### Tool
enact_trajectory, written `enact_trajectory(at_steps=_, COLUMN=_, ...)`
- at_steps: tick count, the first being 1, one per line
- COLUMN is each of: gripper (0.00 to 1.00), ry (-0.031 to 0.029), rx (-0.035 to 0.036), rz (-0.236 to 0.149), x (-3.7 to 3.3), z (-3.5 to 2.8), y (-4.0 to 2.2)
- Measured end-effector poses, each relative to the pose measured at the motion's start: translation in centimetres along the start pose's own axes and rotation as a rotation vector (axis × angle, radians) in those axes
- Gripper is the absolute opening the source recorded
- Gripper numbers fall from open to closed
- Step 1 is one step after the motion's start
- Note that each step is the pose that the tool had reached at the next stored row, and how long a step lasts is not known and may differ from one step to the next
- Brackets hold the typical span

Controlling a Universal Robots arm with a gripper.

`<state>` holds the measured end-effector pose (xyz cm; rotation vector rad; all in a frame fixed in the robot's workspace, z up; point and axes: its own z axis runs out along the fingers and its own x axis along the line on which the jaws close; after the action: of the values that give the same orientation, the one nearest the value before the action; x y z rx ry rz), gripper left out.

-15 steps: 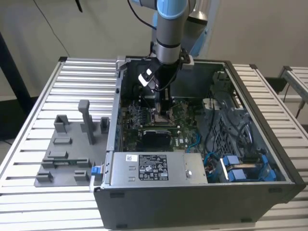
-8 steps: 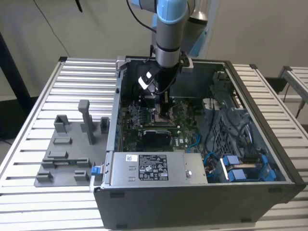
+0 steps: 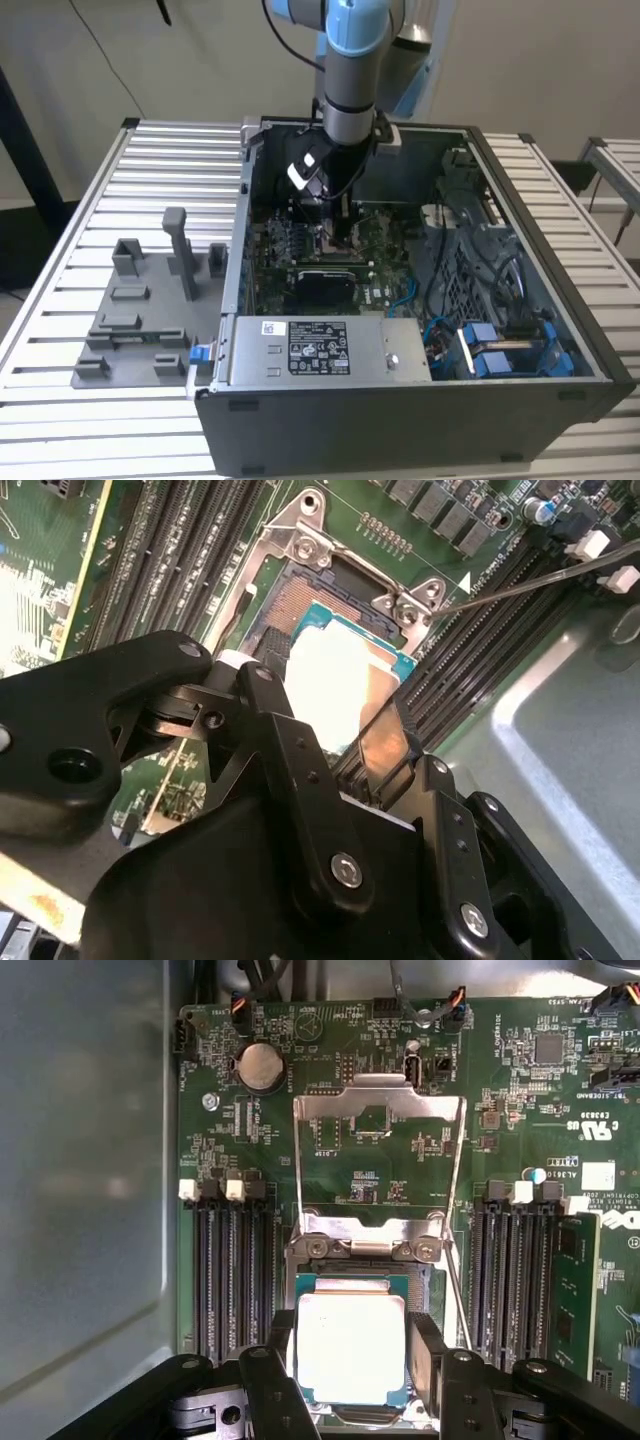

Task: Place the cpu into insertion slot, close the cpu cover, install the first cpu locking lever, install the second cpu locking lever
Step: 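Place the cpu into insertion slot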

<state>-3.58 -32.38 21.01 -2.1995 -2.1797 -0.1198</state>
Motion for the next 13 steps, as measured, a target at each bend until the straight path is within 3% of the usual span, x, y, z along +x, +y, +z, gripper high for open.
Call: enact_trajectory(at_steps=13, gripper=0.55, ry=0.0034, rx=0.0003, rz=0.001, x=-0.35, z=0.55, y=-0.01)
